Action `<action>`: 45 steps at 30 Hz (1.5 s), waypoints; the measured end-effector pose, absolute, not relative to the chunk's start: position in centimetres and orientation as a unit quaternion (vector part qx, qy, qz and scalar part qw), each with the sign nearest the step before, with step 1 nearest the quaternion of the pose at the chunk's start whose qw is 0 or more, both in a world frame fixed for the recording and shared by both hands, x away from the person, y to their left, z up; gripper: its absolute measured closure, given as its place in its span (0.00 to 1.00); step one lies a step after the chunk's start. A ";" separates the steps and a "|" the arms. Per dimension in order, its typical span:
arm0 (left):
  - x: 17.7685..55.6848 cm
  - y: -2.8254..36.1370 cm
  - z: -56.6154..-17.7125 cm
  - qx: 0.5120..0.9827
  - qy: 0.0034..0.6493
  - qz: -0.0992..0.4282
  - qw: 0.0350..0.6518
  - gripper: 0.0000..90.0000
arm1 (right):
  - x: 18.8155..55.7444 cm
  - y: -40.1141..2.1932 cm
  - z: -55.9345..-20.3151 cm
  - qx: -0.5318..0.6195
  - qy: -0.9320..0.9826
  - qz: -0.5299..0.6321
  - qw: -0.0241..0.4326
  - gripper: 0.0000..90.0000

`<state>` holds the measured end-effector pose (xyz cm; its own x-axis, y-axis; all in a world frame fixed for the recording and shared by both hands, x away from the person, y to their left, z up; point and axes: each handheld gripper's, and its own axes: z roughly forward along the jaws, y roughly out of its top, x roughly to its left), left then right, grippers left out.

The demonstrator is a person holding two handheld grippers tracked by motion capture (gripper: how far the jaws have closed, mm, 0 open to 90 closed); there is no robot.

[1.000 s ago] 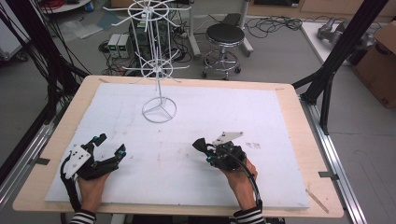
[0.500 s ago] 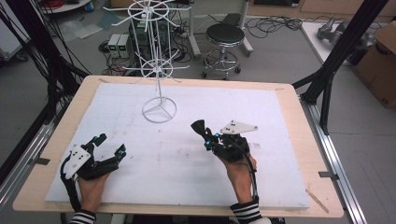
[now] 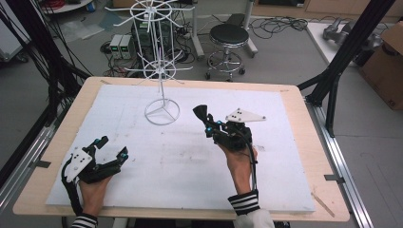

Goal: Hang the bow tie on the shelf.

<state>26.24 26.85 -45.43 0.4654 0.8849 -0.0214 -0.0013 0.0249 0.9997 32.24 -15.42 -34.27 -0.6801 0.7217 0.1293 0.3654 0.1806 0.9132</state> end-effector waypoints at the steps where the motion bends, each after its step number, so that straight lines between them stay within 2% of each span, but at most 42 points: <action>1: 26.2 26.9 -45.4 0.597 0.370 0.361 0.613 0.18 | 32.4 -15.4 -34.1 0.363 0.747 0.530 0.169 0.88; 26: 26.3 26.9 -45.4 0.597 0.370 0.361 0.614 0.18 | 36.3 -11.8 -30.8 0.366 0.694 0.588 0.196 0.88; 30: 26.2 26.9 -45.4 0.597 0.369 0.361 0.614 0.18 | 36.9 -11.2 -30.4 0.369 0.683 0.593 0.212 0.88; 45: 26.3 26.9 -45.4 0.596 0.370 0.359 0.616 0.18 | 38.4 -9.3 -30.1 0.367 0.670 0.610 0.211 0.88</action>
<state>26.25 26.92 -45.43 0.4681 0.8833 -0.0274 -0.0016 0.0319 0.9995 38.38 -9.26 -30.09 -0.6423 0.7484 0.1653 0.2336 -0.0142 0.9722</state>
